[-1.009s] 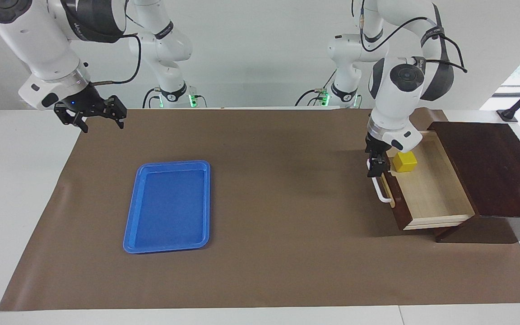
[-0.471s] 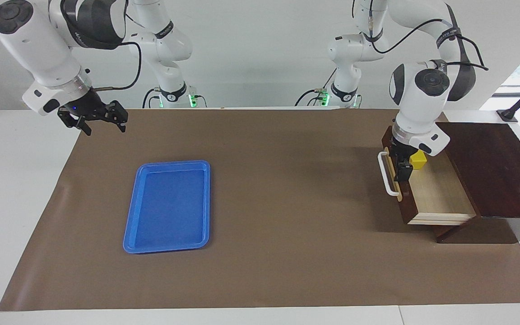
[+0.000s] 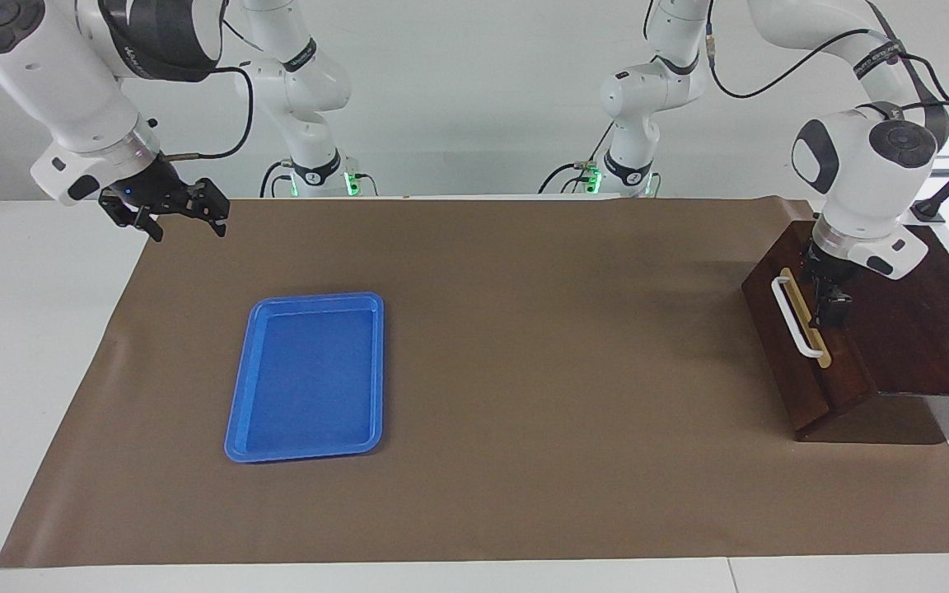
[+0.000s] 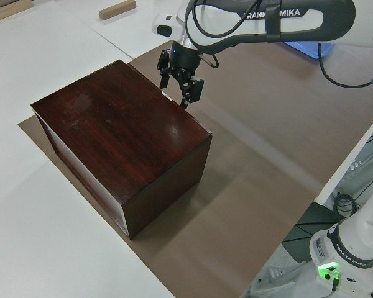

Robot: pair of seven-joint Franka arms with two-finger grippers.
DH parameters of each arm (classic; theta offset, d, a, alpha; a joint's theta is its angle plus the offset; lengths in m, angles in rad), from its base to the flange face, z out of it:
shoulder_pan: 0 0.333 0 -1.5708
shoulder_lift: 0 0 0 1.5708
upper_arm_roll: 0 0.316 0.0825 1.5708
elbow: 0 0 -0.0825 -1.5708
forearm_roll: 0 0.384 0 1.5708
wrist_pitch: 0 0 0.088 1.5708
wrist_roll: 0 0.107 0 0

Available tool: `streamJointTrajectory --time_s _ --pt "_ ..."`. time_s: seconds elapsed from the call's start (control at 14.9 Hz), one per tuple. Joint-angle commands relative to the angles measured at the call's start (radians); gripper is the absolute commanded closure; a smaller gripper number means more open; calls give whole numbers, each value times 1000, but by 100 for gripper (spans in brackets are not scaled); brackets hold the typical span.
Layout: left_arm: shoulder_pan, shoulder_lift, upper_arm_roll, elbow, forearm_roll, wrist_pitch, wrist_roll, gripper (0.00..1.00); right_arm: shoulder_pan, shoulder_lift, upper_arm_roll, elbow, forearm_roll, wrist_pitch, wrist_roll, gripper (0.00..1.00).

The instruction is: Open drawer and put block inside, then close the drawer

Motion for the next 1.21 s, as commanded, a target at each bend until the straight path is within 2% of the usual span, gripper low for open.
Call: streamJointTrajectory --time_s 0.0,0.13,0.27,0.4,0.74,0.87,1.14 --pt "-31 -2 -3 -4 38 5 45 0 5 -2 1 -7 -16 16 16 0" --pt "-73 -20 -3 -6 27 -27 37 0 6 -4 4 -12 -30 47 13 0" --pt "-95 -35 -5 6 -43 -41 51 0 6 -2 4 -12 -30 49 13 0" --pt "-130 -43 -14 66 -67 -108 109 0 6 -2 4 -12 -30 50 11 0" --pt "-205 -43 -28 201 -82 -397 714 0 9 -2 7 -12 -51 70 10 0" --pt "-204 -42 -23 229 -171 -468 895 0 9 -4 7 -12 -51 70 11 0" --pt "-216 -37 -25 229 -190 -498 1000 0 9 -7 9 -10 -51 63 11 0"
